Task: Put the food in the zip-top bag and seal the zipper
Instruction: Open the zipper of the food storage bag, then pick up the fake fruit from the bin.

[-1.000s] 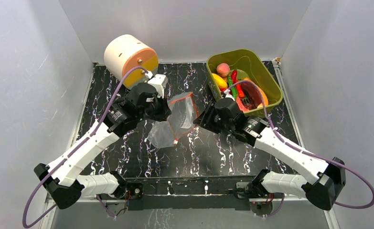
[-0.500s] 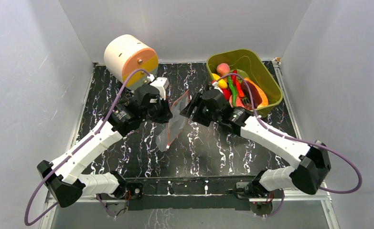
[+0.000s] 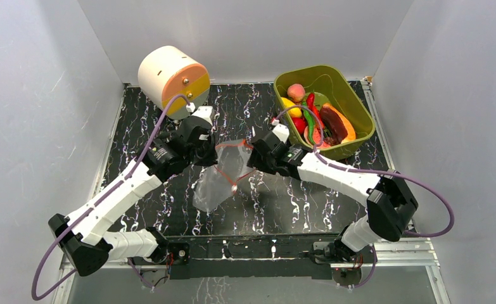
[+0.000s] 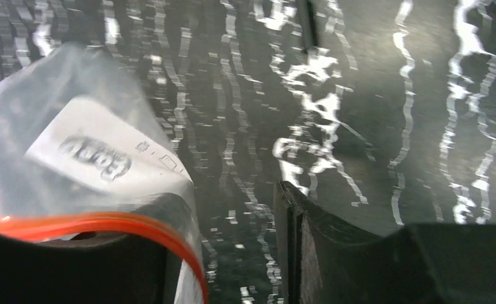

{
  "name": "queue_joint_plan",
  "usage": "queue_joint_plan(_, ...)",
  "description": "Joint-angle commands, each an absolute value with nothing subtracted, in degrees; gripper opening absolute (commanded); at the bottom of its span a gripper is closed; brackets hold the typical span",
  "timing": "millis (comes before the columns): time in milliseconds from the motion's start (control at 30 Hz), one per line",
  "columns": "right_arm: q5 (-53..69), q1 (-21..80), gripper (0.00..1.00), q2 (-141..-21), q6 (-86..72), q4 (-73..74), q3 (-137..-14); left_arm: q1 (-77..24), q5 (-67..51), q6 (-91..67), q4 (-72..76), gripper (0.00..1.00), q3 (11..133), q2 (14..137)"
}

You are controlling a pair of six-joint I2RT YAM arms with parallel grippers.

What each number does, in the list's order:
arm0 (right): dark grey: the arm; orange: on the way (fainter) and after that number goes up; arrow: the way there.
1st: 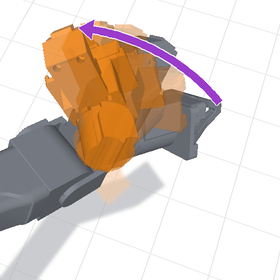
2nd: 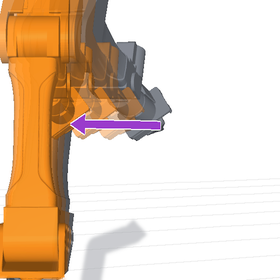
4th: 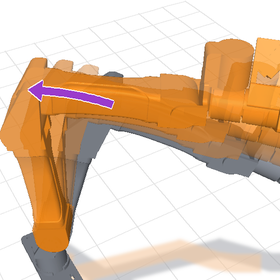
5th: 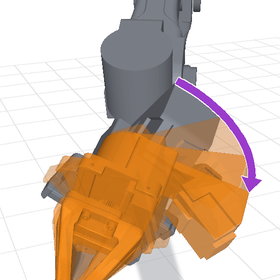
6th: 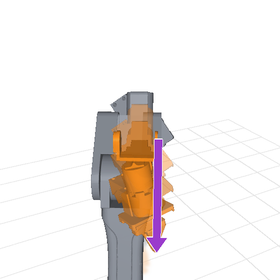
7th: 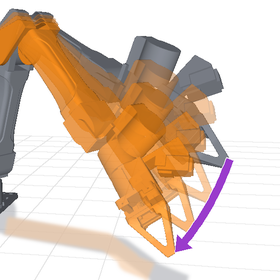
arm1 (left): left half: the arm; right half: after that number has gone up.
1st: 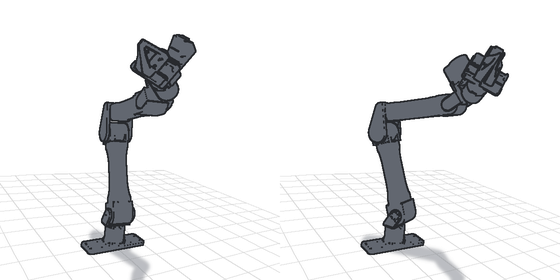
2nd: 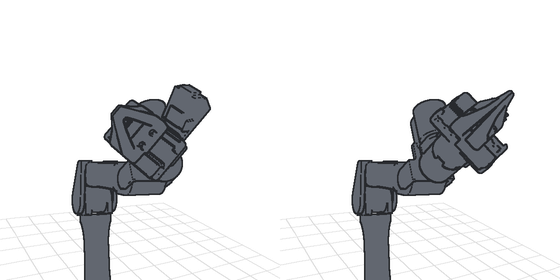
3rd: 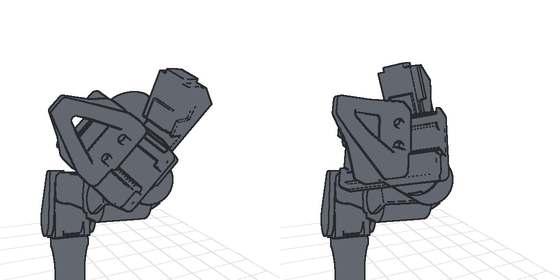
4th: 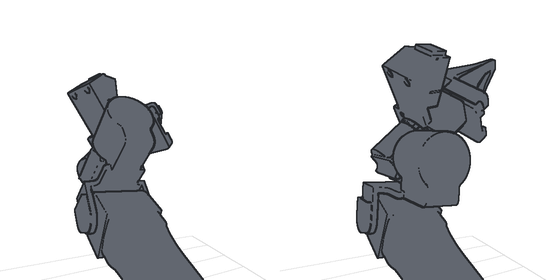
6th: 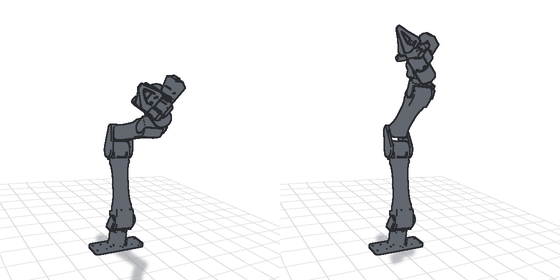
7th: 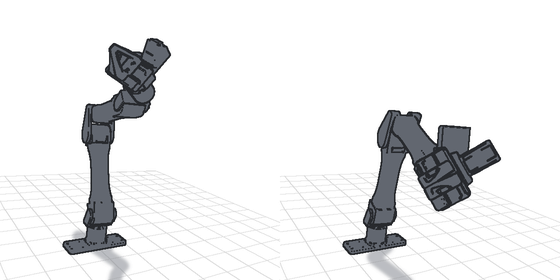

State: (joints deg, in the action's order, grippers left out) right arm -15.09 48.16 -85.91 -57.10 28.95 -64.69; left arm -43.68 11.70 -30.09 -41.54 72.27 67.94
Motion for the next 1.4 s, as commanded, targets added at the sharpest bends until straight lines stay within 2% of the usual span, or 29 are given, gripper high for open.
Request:
queue_joint_plan(0, -21.0, 48.2, 0.45, -85.6, -56.7, 29.2, -60.6, -43.9, 21.4, -30.9, -45.3, 0.00, 75.3, 64.1)
queue_joint_plan(333, -11.6, 48.3, 0.44, -85.9, -49.4, 25.6, -64.4, -43.9, 19.2, -27.6, -38.4, 0.00, 67.9, 61.7)
queue_joint_plan(567, -0.6, 48.3, 0.55, -81.4, -40.2, 22.5, -67.3, -43.9, 15.9, -23.4, -33.3, 0.00, 63.1, 59.7)
queue_joint_plan(800, 2.8, 48.3, 0.65, -77.4, -35.0, 25.5, -70.3, -43.8, 16.8, -19.8, -30.1, 0.00, 59.1, 58.5)
queue_joint_plan(1067, -6.5, 45.4, 0.67, -75.1, -28.0, 38.4, -78.4, -43.9, 17.7, -14.1, -19.9, 0.00, 49.4, 51.8)
queue_joint_plan(1367, -9.1, 29.0, 0.66, -80.7, -20.1, 39.7, -85.7, -43.9, 15.6, -11.5, -16.5, 0.00, 45.6, 51.9)
